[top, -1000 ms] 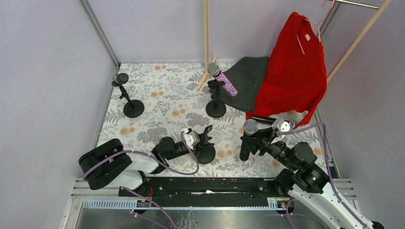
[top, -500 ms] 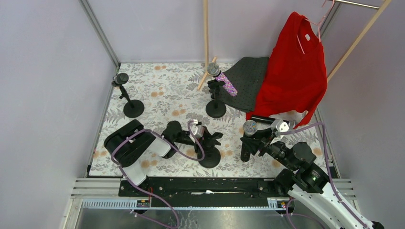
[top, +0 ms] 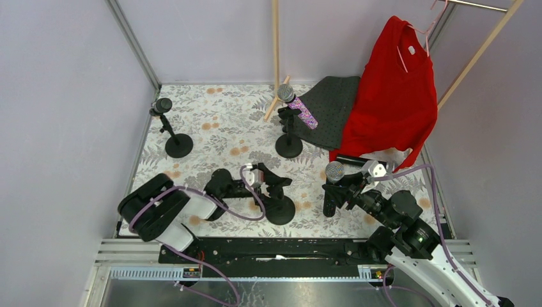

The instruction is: Attach the microphones to the stand

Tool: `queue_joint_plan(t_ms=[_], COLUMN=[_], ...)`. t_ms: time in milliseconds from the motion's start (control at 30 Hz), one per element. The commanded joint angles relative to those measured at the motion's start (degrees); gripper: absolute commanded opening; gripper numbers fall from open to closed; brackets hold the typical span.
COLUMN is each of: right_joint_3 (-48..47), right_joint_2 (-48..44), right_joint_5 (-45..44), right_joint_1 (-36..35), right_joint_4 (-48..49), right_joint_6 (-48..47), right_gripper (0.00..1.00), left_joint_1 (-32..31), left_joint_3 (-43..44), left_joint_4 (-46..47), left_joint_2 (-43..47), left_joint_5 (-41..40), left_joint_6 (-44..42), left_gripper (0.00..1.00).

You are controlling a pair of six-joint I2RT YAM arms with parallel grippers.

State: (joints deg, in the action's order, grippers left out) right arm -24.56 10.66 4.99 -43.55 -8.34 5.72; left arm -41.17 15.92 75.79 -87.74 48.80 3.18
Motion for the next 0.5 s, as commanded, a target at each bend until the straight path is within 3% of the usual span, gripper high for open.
queue_joint_plan(t_ms=[0, 33, 67, 267, 467], right_joint_3=[-1.96, -1.94, -1.95, -2.17, -2.23], right_joint_2=[0.63, 0.74, 0.88, 1.93, 2.8], right_joint_5=[-1.07, -1.04, -1.0, -0.36, -0.75], right_joint_1=[-0.22, -0.22, -0.22, -0.23, -0.22], right_joint_4=[3.45, 3.61, 3.67, 4.07, 5.45], right_joint_6=[-1.05, -1.11, -1.14, -2.02, -2.07], right_gripper=[0.01, 0.01, 0.01, 0.0, 0.0], left_joint_1=[0.2, 0.08, -0.1, -3.75, -7.83], left_joint_3=[-5.11, -6.32, -7.63, -13.5, -15.04], left_joint_4=[0.66, 1.54, 2.22, -0.59, -13.36], left_joint_2=[7.02, 8.36, 9.6, 20.0, 34.21], left_joint_5=[-9.6, -10.29, -10.85, -16.5, -28.93], left_joint_6=[0.07, 0.96, 2.0, 4.68, 5.76], left_gripper=[0.84, 0.96, 0.98, 0.99, 0.99])
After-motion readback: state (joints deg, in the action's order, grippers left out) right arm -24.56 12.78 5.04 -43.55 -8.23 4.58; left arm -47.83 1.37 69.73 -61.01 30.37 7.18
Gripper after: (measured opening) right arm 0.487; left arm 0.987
